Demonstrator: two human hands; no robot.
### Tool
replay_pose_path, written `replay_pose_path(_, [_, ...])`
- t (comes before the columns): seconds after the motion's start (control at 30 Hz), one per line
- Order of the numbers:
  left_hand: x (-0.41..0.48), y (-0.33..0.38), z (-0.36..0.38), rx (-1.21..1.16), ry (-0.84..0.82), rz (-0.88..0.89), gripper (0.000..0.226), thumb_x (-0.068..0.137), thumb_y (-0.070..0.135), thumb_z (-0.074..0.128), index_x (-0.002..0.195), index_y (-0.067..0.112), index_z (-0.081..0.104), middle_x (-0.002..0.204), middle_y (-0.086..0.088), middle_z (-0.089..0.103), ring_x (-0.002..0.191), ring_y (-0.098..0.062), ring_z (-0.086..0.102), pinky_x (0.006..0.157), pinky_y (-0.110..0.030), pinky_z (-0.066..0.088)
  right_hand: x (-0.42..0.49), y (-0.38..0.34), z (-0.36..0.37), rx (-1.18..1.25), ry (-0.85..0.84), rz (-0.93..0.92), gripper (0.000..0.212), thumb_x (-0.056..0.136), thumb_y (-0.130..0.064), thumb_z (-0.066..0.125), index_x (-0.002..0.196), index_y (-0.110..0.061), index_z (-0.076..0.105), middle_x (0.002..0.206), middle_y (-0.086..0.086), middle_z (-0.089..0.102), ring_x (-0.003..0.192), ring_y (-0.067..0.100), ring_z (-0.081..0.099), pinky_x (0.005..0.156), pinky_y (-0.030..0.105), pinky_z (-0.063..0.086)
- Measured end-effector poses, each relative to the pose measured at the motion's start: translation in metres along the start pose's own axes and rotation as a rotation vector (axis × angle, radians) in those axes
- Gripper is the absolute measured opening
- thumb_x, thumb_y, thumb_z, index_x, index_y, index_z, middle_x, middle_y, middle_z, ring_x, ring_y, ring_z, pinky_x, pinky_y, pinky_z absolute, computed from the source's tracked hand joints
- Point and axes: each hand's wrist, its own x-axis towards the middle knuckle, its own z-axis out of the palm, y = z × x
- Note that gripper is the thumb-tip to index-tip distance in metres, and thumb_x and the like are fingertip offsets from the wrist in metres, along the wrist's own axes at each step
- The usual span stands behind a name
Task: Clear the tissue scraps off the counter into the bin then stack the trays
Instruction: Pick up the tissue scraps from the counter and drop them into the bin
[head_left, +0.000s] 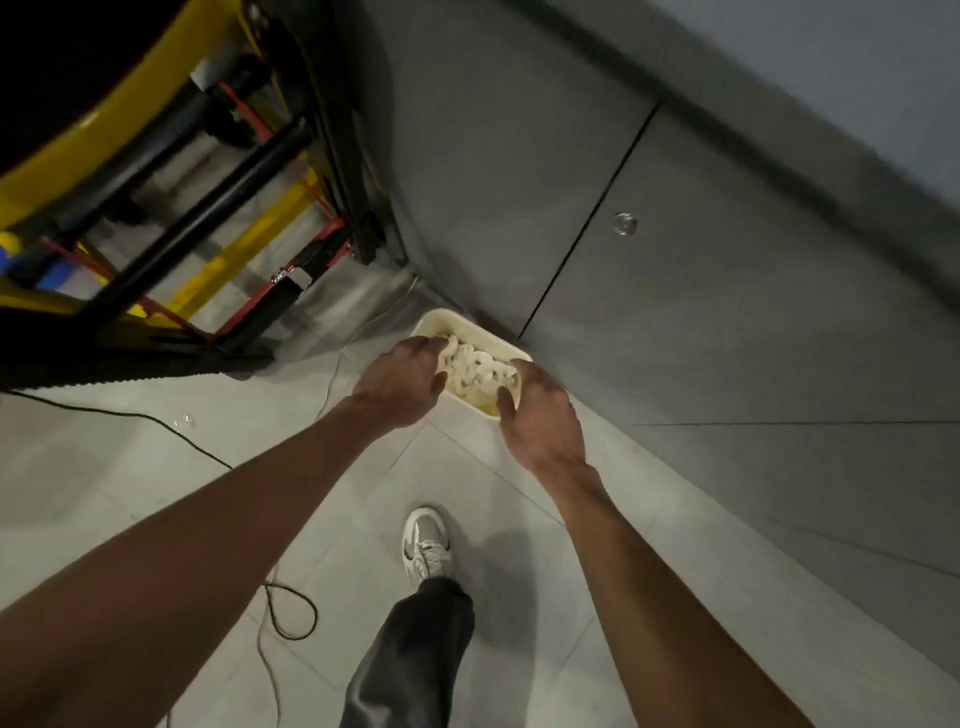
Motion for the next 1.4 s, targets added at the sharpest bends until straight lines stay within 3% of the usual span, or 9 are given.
replay_pose_path(0.23, [-0.141,0.116,-0.107,-0.016,0.175,0.042,0.049,0.104,0.037,0.054,0.150,0.023,0.045,0.146,-0.009,0.055,0.124,-0.032,0.059,0.100,-0.049,0.054,-0.160,0.005,-0.132,0.115,0.250,-0.085,0.045,0.106,-0.039,0.054,0.148,-0.025,0.049,0.140,0.005,0.063,0.125,0.023,0.061,0.103,0.035,0.052])
replay_pose_path(0.37, [-0.230,0.205,-0.141,-0.051,0.256,0.125,0.049,0.105,0.036,0.054,0.151,0.022,0.046,0.146,-0.009,0.056,0.130,-0.032,0.054,0.101,-0.045,0.050,-0.261,0.033,-0.200,0.117,0.364,-0.070,0.046,0.107,-0.044,0.048,0.150,-0.027,0.046,0.142,0.002,0.060,0.130,0.022,0.058,0.110,0.040,0.050])
replay_pose_path(0.7, [-0.403,0.428,-0.142,-0.174,0.370,0.339,0.043,0.102,0.036,0.061,0.139,0.014,0.057,0.130,-0.013,0.066,0.123,-0.035,0.058,0.102,-0.044,0.048,-0.504,0.168,-0.347,0.178,0.646,0.090,0.045,0.107,-0.044,0.049,0.145,-0.020,0.054,0.137,0.005,0.064,0.127,0.026,0.058,0.109,0.044,0.047])
replay_pose_path(0.97, [-0.436,0.593,-0.106,-0.172,0.268,0.586,0.042,0.103,0.039,0.057,0.142,0.022,0.055,0.137,-0.007,0.065,0.125,-0.032,0.059,0.104,-0.039,0.045,-0.632,0.302,-0.422,0.240,0.876,0.403,0.041,0.106,-0.044,0.053,0.141,-0.022,0.057,0.134,0.006,0.067,0.120,0.029,0.062,0.096,0.041,0.053])
replay_pose_path(1.2, [-0.415,0.760,-0.057,-0.190,0.164,0.792,0.036,0.103,0.043,0.056,0.132,0.022,0.062,0.130,0.001,0.069,0.122,-0.022,0.063,0.107,-0.037,0.048,-0.693,0.427,-0.476,0.321,1.024,0.600,0.040,0.107,-0.046,0.051,0.139,-0.023,0.058,0.135,0.005,0.068,0.124,0.028,0.062,0.099,0.042,0.054])
replay_pose_path(1.4, [-0.385,0.919,-0.008,-0.148,0.041,0.909,0.039,0.104,0.042,0.052,0.138,0.022,0.059,0.137,0.003,0.065,0.128,-0.018,0.059,0.111,-0.039,0.046,-0.725,0.542,-0.532,0.330,1.050,0.747,0.043,0.108,-0.049,0.047,0.142,-0.024,0.056,0.140,0.004,0.065,0.128,0.027,0.061,0.106,0.044,0.052])
